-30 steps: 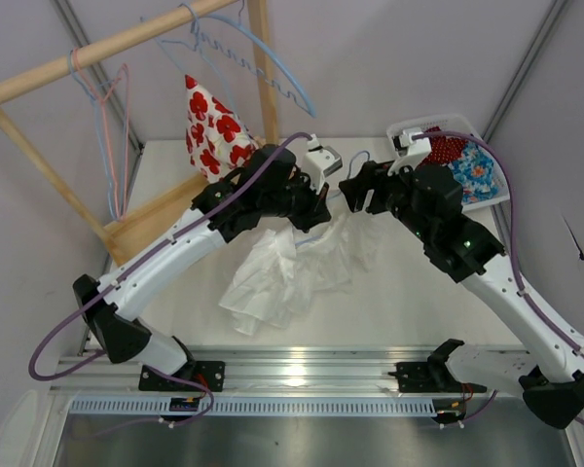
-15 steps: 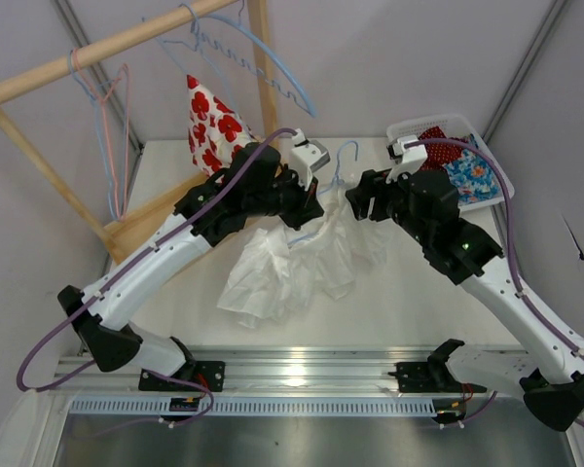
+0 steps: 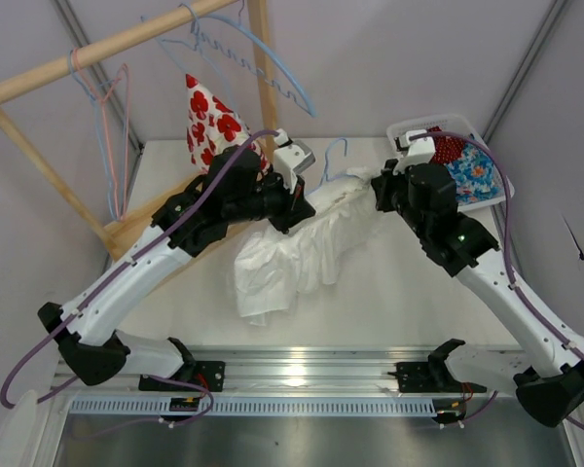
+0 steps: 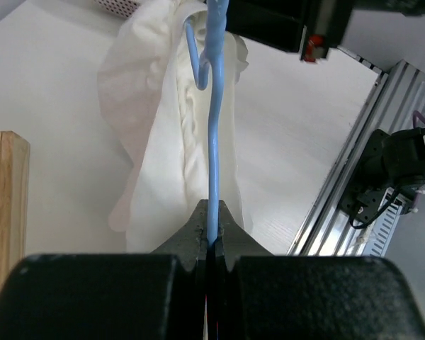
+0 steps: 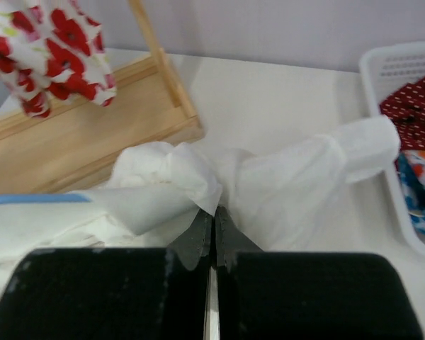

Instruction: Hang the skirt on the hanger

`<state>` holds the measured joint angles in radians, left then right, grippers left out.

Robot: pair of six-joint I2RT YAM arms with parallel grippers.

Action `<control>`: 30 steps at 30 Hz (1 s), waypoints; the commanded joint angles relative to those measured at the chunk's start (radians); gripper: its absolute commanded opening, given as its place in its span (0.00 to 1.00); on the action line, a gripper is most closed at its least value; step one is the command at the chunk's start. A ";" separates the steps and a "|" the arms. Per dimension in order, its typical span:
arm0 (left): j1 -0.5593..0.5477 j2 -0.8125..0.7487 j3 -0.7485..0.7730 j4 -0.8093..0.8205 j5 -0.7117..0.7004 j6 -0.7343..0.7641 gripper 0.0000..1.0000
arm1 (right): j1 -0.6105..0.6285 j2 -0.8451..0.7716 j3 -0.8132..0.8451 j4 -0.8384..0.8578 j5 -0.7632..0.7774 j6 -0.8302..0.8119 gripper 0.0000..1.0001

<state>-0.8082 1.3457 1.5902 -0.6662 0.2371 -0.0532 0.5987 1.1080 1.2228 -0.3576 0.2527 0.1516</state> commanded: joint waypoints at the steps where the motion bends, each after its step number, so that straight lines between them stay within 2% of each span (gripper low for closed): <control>1: 0.004 -0.098 -0.016 0.047 0.040 -0.011 0.00 | -0.098 -0.017 0.004 -0.029 0.079 0.023 0.00; 6: 0.004 -0.128 -0.052 0.047 0.065 -0.017 0.00 | -0.157 -0.014 0.012 -0.026 0.004 0.037 0.00; 7: 0.004 -0.129 -0.053 0.045 0.065 -0.019 0.00 | -0.157 -0.016 0.014 -0.020 -0.019 0.037 0.04; 8: 0.004 -0.128 -0.053 0.045 0.065 -0.019 0.00 | -0.155 -0.016 0.021 -0.020 -0.044 0.039 0.27; 10: 0.004 -0.129 -0.056 0.047 0.070 -0.023 0.00 | -0.157 -0.017 0.038 -0.038 -0.092 0.028 0.44; 11: 0.004 -0.132 -0.059 0.043 0.070 -0.025 0.00 | -0.158 -0.019 0.046 -0.047 -0.092 0.022 0.57; 14: 0.004 -0.148 -0.062 0.022 0.053 -0.028 0.00 | -0.189 -0.028 0.086 -0.115 -0.037 0.019 0.71; 17: 0.006 -0.192 -0.084 -0.022 0.033 -0.043 0.00 | -0.265 -0.025 0.141 -0.219 -0.021 0.090 0.76; 19: 0.004 -0.221 -0.102 -0.053 0.024 -0.066 0.00 | -0.298 -0.031 0.141 -0.256 -0.074 0.144 0.76; 23: 0.004 -0.318 -0.217 -0.133 -0.073 -0.115 0.00 | -0.315 -0.086 0.041 -0.221 -0.157 0.200 0.77; 27: 0.004 -0.434 -0.285 -0.234 -0.202 -0.226 0.00 | -0.306 -0.140 -0.052 -0.160 -0.280 0.229 0.79; 30: 0.004 -0.513 -0.306 -0.286 -0.295 -0.296 0.00 | -0.277 -0.174 -0.106 -0.136 -0.299 0.233 0.82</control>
<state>-0.8082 0.9066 1.2911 -0.9173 0.0753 -0.2321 0.2993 0.9699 1.1446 -0.5430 0.0376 0.3534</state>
